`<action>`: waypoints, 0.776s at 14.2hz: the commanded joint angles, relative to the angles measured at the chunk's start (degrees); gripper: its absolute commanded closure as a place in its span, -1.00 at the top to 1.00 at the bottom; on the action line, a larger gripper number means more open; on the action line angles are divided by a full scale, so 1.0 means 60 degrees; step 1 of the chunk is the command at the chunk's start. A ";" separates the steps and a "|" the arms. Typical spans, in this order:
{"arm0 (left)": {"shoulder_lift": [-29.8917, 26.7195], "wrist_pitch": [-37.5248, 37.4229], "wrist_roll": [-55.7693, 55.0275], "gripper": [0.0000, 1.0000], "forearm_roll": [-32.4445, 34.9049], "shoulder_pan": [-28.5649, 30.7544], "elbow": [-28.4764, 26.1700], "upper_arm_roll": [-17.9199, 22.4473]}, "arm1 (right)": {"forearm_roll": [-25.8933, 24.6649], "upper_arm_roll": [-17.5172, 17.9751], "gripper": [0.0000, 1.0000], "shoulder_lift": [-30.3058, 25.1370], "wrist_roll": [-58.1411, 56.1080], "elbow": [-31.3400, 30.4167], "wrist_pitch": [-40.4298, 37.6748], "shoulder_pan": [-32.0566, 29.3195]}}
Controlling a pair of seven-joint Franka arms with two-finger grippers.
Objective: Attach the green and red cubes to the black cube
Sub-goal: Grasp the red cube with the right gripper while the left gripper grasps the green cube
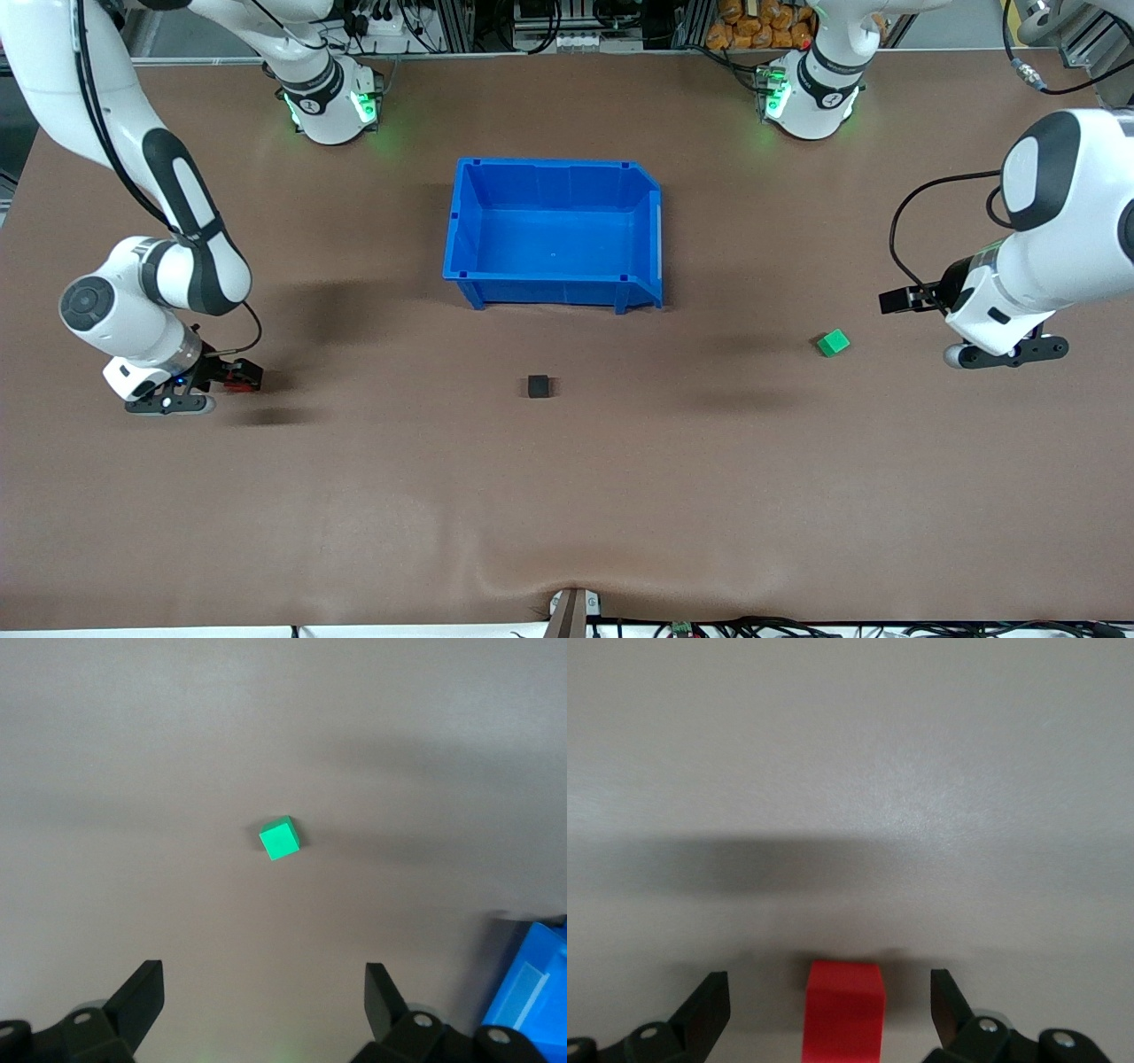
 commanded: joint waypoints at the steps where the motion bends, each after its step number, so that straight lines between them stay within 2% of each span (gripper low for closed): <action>1: -0.0080 0.0711 -0.0473 1.00 -0.0023 0.0081 -0.0567 -0.0028 | 0.0030 0.0113 1.00 0.0223 -0.0067 0.0295 -0.0194 -0.0259; 4: -0.0095 0.1123 -0.0928 1.00 -0.0023 0.0096 -0.0906 -0.0028 | 0.0030 0.0113 1.00 0.0223 -0.0052 0.0280 -0.0545 -0.0245; 6: -0.0124 0.1445 -0.1206 1.00 -0.0023 0.0096 -0.1198 -0.0013 | 0.0030 0.0127 -0.01 0.0208 -0.0038 0.0295 -0.0984 -0.0245; 9: -0.0095 0.1986 -0.1339 1.00 -0.0023 0.0140 -0.1550 -0.0013 | 0.0030 0.0127 -0.82 0.0150 -0.0067 0.0295 -0.1541 -0.0245; 10: -0.0081 0.2351 -0.1383 1.00 -0.0023 0.0271 -0.1783 -0.0028 | 0.0030 0.0127 -1.00 0.0121 -0.0081 0.0295 -0.1601 -0.0230; 11: -0.0066 0.2819 -0.1398 1.00 -0.0023 0.0345 -0.2105 -0.0028 | 0.0030 0.0127 -1.00 0.0106 -0.0255 0.0324 -0.1601 -0.0216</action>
